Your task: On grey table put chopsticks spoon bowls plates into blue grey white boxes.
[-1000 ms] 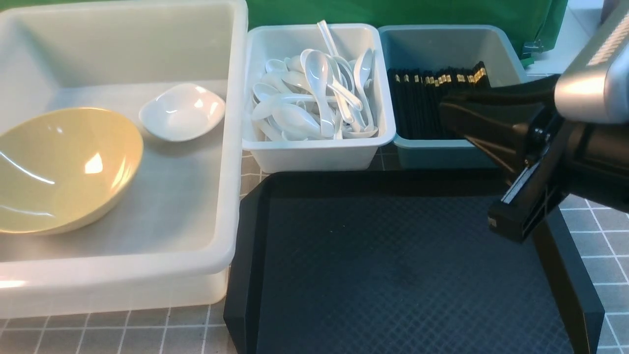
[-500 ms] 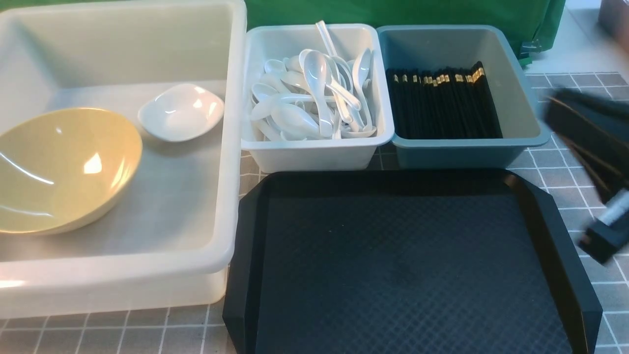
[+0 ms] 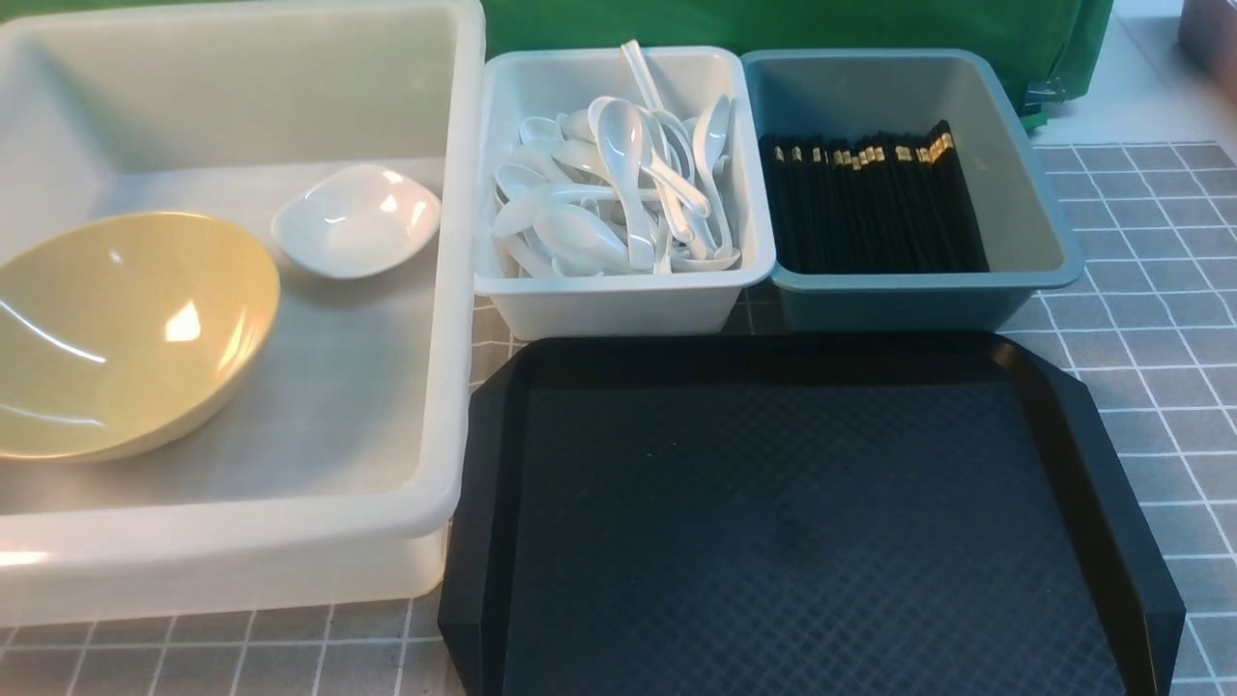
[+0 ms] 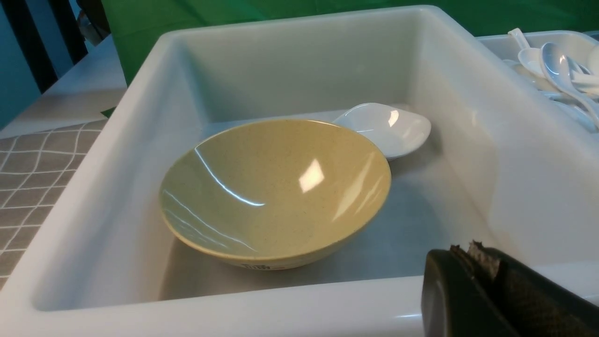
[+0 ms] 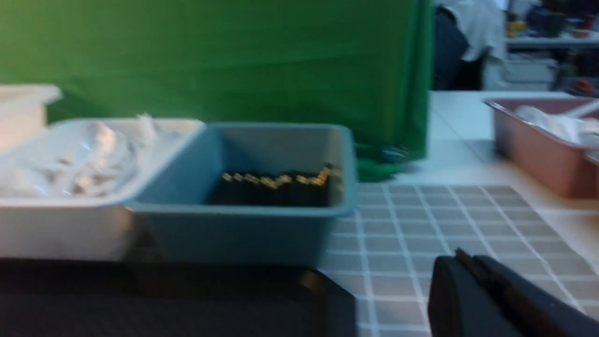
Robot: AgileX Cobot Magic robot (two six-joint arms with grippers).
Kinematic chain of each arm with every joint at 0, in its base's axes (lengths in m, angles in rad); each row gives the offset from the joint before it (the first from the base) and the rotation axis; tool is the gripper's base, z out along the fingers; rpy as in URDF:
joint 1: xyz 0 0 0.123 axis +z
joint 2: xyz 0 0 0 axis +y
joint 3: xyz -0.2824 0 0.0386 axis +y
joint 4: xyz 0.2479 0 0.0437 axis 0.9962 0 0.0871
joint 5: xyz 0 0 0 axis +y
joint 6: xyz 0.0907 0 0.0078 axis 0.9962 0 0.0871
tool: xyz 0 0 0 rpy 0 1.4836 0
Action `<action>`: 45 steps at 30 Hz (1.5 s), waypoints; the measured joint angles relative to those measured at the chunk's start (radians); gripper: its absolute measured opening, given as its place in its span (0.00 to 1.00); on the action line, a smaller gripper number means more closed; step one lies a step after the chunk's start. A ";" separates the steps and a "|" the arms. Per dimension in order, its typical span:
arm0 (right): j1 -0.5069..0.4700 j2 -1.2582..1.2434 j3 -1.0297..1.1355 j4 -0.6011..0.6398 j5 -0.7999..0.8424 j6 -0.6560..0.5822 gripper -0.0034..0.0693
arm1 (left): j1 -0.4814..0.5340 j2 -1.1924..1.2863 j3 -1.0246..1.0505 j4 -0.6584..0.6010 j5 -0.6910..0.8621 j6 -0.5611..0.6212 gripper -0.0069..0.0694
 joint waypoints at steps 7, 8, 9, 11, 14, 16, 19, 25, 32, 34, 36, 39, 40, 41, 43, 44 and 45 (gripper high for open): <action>-0.070 -0.117 0.000 -0.068 0.272 0.066 0.09 | 0.000 0.000 0.000 -0.001 0.002 -0.001 0.08; -0.070 -0.118 0.000 -0.068 0.284 0.067 0.09 | 0.000 0.000 0.000 -0.001 0.002 -0.001 0.08; -0.067 -0.122 0.000 -0.070 0.318 0.071 0.09 | 0.000 0.000 0.000 -0.001 0.002 -0.003 0.08; -0.056 -0.123 0.000 -0.072 0.366 0.072 0.09 | 0.000 0.000 0.000 -0.001 0.002 -0.003 0.08; -0.044 -0.124 0.000 -0.072 0.384 0.073 0.09 | 0.000 0.000 0.000 -0.001 0.002 -0.003 0.08; -0.040 -0.124 0.000 -0.073 0.384 0.073 0.09 | 0.000 0.000 0.000 -0.001 0.002 -0.003 0.08; -0.040 -0.124 0.000 -0.073 0.384 0.073 0.09 | 0.000 0.000 0.000 -0.001 0.002 -0.003 0.08; -0.040 -0.124 0.000 -0.074 0.384 0.073 0.09 | 0.000 0.000 0.000 -0.001 0.002 -0.003 0.08; -0.040 -0.124 0.000 -0.074 0.384 0.073 0.10 | 0.000 0.000 0.000 -0.001 0.002 -0.003 0.08; -0.040 -0.124 0.000 -0.074 0.384 0.073 0.10 | 0.000 0.000 0.000 -0.001 0.002 -0.003 0.08; -0.040 -0.124 0.000 -0.074 0.384 0.073 0.10 | 0.000 0.000 0.000 -0.001 0.002 -0.003 0.08; -0.040 -0.124 0.000 -0.075 0.384 0.073 0.10 | 0.000 0.000 0.000 -0.001 0.002 -0.003 0.08; -0.040 -0.124 0.000 -0.075 0.384 0.073 0.10 | 0.000 0.000 0.000 -0.001 0.002 -0.003 0.08; -0.040 -0.124 0.000 -0.075 0.384 0.073 0.10 | 0.000 0.000 0.000 -0.001 0.002 -0.003 0.08; -0.040 -0.124 0.000 -0.075 0.384 0.073 0.11 | 0.000 0.000 0.004 -0.001 -0.002 -0.003 0.08; -0.040 -0.124 0.000 -0.075 0.384 0.073 0.11 | 0.000 0.000 0.019 -0.002 -0.021 -0.003 0.08; -0.040 -0.124 0.000 -0.075 0.384 0.073 0.11 | 0.000 0.000 0.025 -0.003 -0.031 -0.003 0.08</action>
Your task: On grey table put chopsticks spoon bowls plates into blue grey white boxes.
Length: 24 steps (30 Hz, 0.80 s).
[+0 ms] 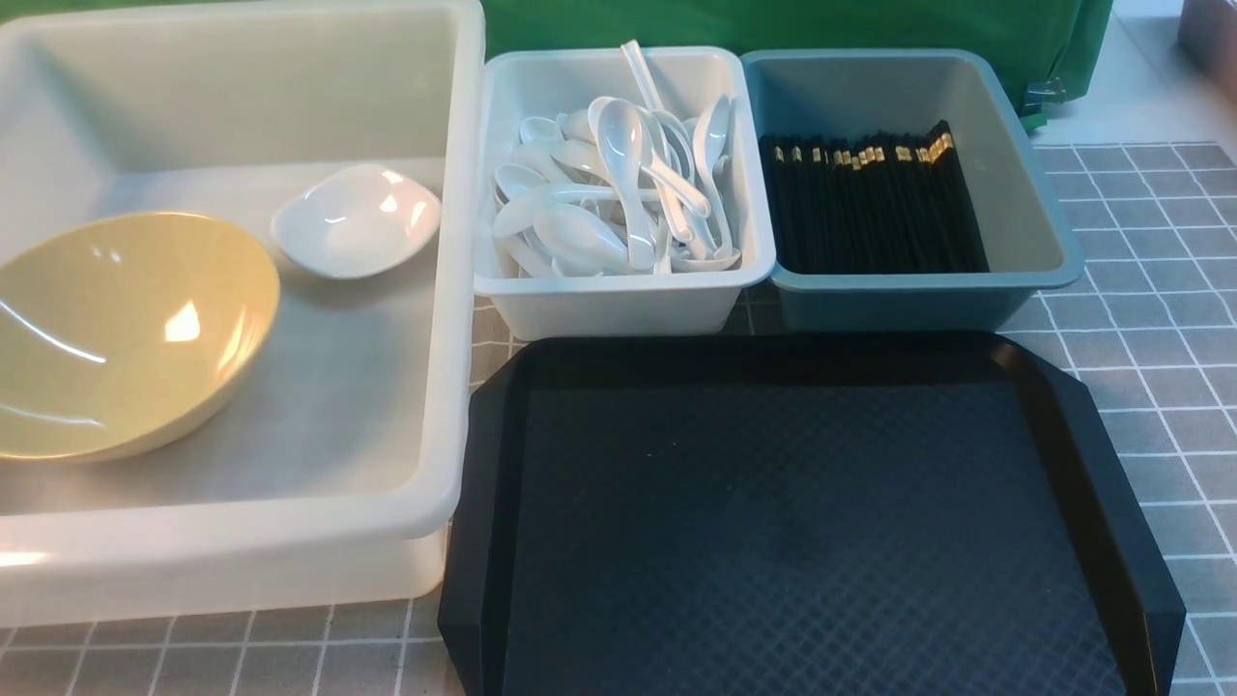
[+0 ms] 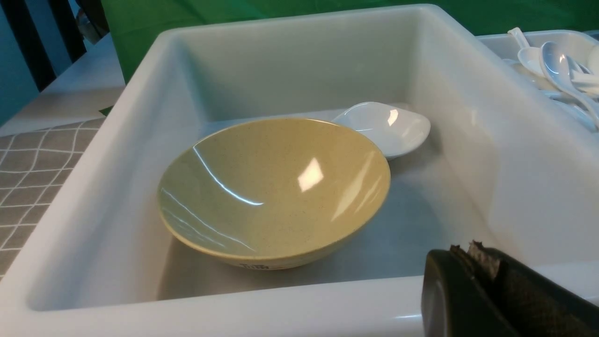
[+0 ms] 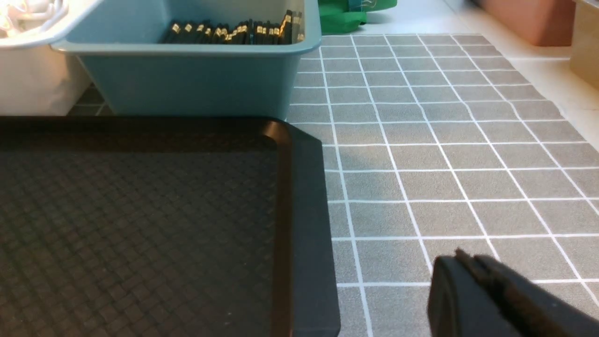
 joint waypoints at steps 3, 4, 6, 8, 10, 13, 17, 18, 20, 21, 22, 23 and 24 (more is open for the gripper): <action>0.000 0.000 0.000 0.000 0.000 0.000 0.11 | 0.000 0.000 0.089 -0.034 -0.149 0.000 0.08; 0.000 0.000 0.000 0.000 0.000 0.000 0.11 | 0.000 -0.006 0.149 -0.055 -0.248 0.000 0.08; 0.000 0.000 0.000 0.000 0.000 0.000 0.11 | 0.000 -0.017 0.245 -0.066 -0.382 0.000 0.08; 0.000 0.000 0.000 0.000 0.000 0.000 0.11 | 0.000 -0.021 0.305 -0.056 -0.487 0.000 0.08; 0.000 0.000 0.000 0.000 0.000 0.000 0.11 | 0.000 -0.021 0.365 -0.019 -0.532 -0.001 0.08; 0.000 0.000 0.000 0.000 0.000 0.000 0.11 | 0.000 -0.021 0.384 0.006 -0.511 -0.029 0.08; 0.000 0.000 0.000 0.000 0.000 0.000 0.11 | 0.000 -0.021 0.384 -0.010 -0.396 -0.053 0.08; 0.000 0.000 0.000 0.000 0.000 0.000 0.11 | 0.000 -0.022 0.384 -0.024 -0.347 -0.056 0.08; 0.000 0.000 0.000 0.000 0.000 0.000 0.12 | 0.000 -0.022 0.384 -0.038 -0.317 -0.057 0.08; 0.000 0.000 0.000 0.000 0.000 0.000 0.12 | 0.000 -0.023 0.384 -0.043 -0.315 -0.057 0.08; 0.000 0.000 0.000 0.000 0.000 0.000 0.12 | 0.000 -0.023 0.384 -0.044 -0.315 -0.057 0.08; 0.000 0.000 0.000 0.000 0.000 0.000 0.12 | 0.000 -0.023 0.384 -0.044 -0.315 -0.057 0.08; 0.000 0.000 0.000 0.000 0.000 0.000 0.13 | 0.000 -0.023 0.384 -0.044 -0.315 -0.057 0.08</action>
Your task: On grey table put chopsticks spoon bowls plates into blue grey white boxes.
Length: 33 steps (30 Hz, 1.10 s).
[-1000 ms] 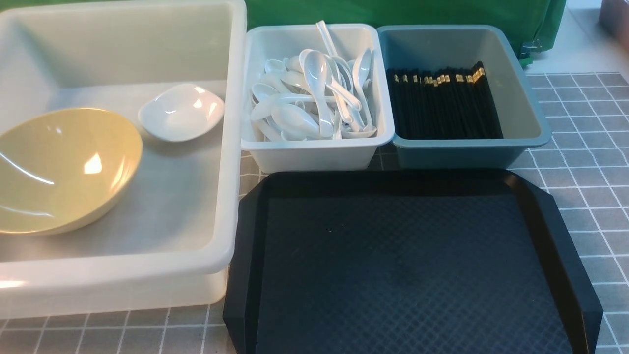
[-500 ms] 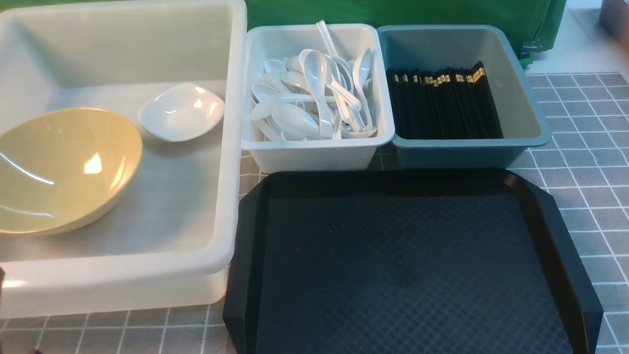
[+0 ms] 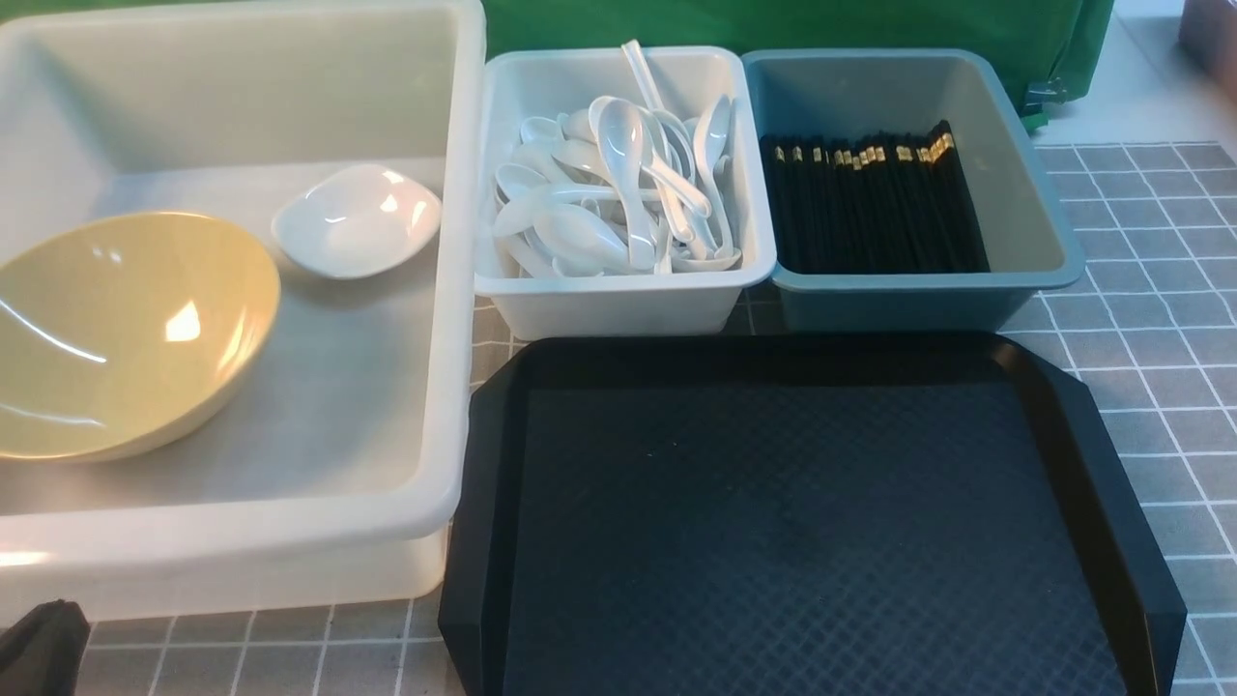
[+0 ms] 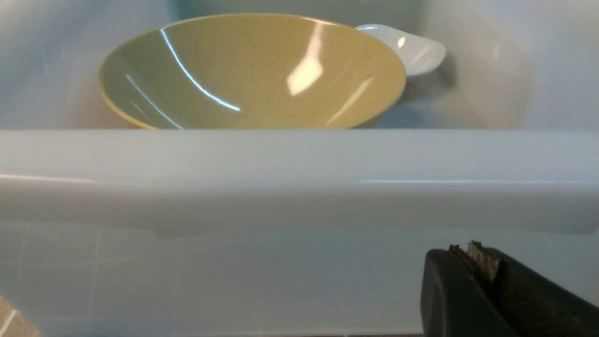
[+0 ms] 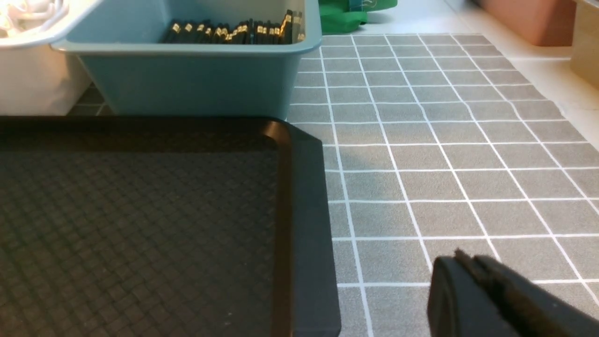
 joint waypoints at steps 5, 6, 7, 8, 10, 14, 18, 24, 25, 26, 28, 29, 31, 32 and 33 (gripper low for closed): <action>0.000 0.000 0.000 0.000 0.000 0.000 0.13 | 0.000 -0.001 0.000 -0.003 0.001 0.000 0.08; 0.000 0.000 0.000 0.000 0.000 0.000 0.13 | 0.000 -0.001 0.000 -0.003 0.001 0.000 0.08; 0.000 0.000 0.000 0.000 0.000 0.000 0.14 | 0.000 -0.001 0.000 -0.003 0.001 0.000 0.08; 0.000 0.000 0.000 0.000 0.000 0.000 0.14 | 0.000 -0.001 0.000 -0.003 0.001 0.000 0.08; 0.000 0.000 0.000 0.000 0.000 0.000 0.14 | 0.000 -0.001 0.000 -0.003 0.002 0.000 0.08; 0.000 0.000 0.000 0.000 0.000 0.000 0.15 | 0.000 -0.001 0.000 -0.003 0.002 0.000 0.08; 0.000 0.000 0.000 0.000 0.000 0.000 0.15 | 0.000 -0.001 0.000 -0.003 0.002 0.000 0.08; 0.000 0.000 0.000 0.000 0.000 0.000 0.15 | 0.000 -0.001 0.000 -0.003 0.002 0.000 0.08; 0.000 0.000 0.000 0.000 0.000 0.000 0.15 | 0.000 -0.001 0.000 -0.003 0.002 0.000 0.08; 0.000 0.000 0.000 0.000 0.000 0.000 0.15 | 0.000 -0.001 0.000 -0.003 0.002 0.000 0.08; 0.000 0.000 0.000 0.000 0.000 0.000 0.15 | 0.000 -0.001 0.000 -0.003 0.003 0.000 0.08; 0.000 0.000 0.000 0.000 0.000 0.000 0.15 | 0.000 -0.001 0.000 -0.003 0.003 0.000 0.08; 0.000 0.000 0.000 0.000 0.000 0.000 0.16 | 0.000 -0.001 0.000 -0.003 0.003 0.000 0.08; 0.000 0.000 0.000 0.000 0.000 0.000 0.16 | 0.000 -0.001 0.000 -0.003 0.003 0.000 0.08; 0.000 0.000 0.000 0.000 0.000 0.000 0.16 | 0.000 -0.001 0.000 -0.003 0.003 0.000 0.08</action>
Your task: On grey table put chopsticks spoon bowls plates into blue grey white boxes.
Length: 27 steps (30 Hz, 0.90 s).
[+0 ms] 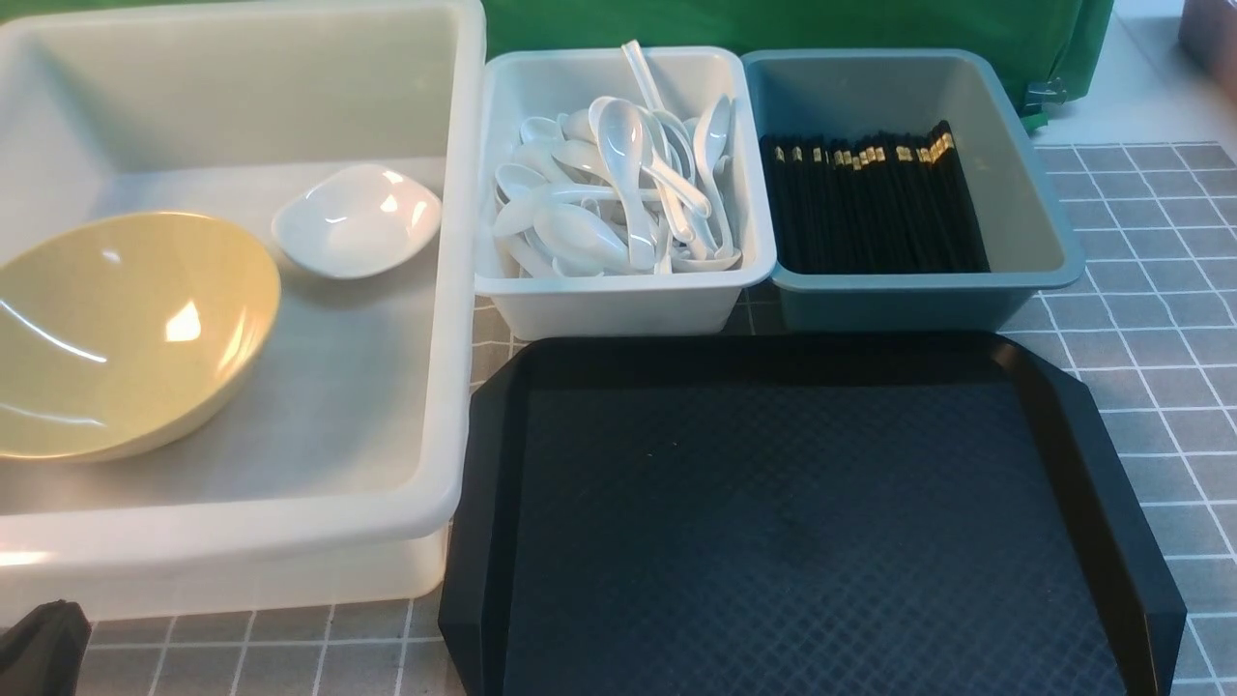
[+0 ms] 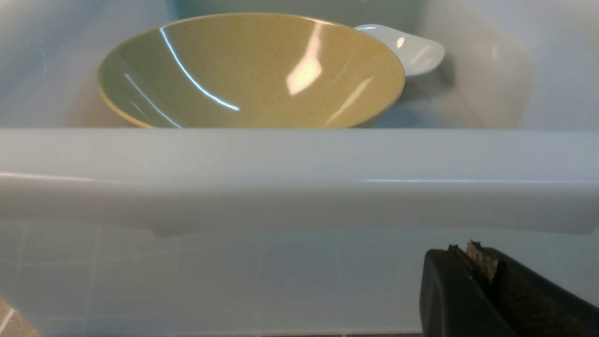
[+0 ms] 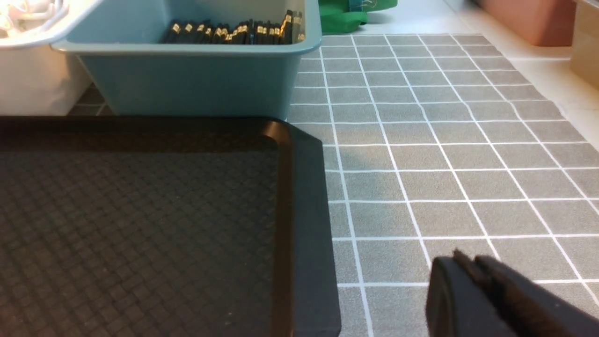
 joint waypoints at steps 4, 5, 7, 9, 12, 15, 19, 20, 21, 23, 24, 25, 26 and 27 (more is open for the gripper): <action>0.000 0.000 0.000 0.000 0.000 0.000 0.16 | 0.000 0.000 0.000 0.000 0.001 0.000 0.08; 0.000 0.000 0.000 0.000 0.000 0.000 0.16 | 0.000 0.000 0.000 0.000 0.001 -0.004 0.08; 0.000 0.000 0.000 0.000 0.000 0.000 0.17 | 0.000 0.000 0.000 0.000 0.001 -0.003 0.08; 0.000 0.000 0.000 0.000 0.000 0.000 0.17 | 0.000 0.000 0.000 0.000 0.001 -0.003 0.08; 0.000 0.000 0.000 0.000 0.000 0.000 0.18 | 0.000 0.000 0.000 0.000 0.001 -0.004 0.08; 0.000 0.000 0.000 0.000 0.000 0.000 0.18 | 0.000 0.000 0.000 0.000 0.001 -0.004 0.08; 0.001 0.000 0.000 0.000 0.000 0.000 0.18 | 0.000 0.000 0.000 0.000 0.001 -0.004 0.08; 0.001 0.000 0.000 0.000 0.000 0.000 0.18 | 0.000 0.000 0.000 0.000 0.001 -0.004 0.08; 0.001 0.000 0.000 0.000 0.000 0.000 0.18 | 0.000 0.000 0.000 0.000 0.001 -0.004 0.08; 0.001 0.000 0.000 0.000 0.000 0.000 0.18 | 0.000 0.000 0.000 0.000 0.001 -0.004 0.08; 0.001 0.000 0.000 0.000 0.000 0.000 0.18 | 0.000 0.000 0.000 0.000 0.001 -0.004 0.08; 0.001 0.000 0.000 0.000 0.000 0.000 0.18 | 0.000 0.000 0.000 0.000 0.001 -0.004 0.08; 0.001 0.000 0.000 0.000 0.000 0.000 0.18 | 0.000 0.000 0.000 0.000 0.001 -0.004 0.08; 0.001 0.000 0.000 0.000 0.000 0.000 0.18 | 0.000 0.000 0.000 0.000 0.001 -0.004 0.08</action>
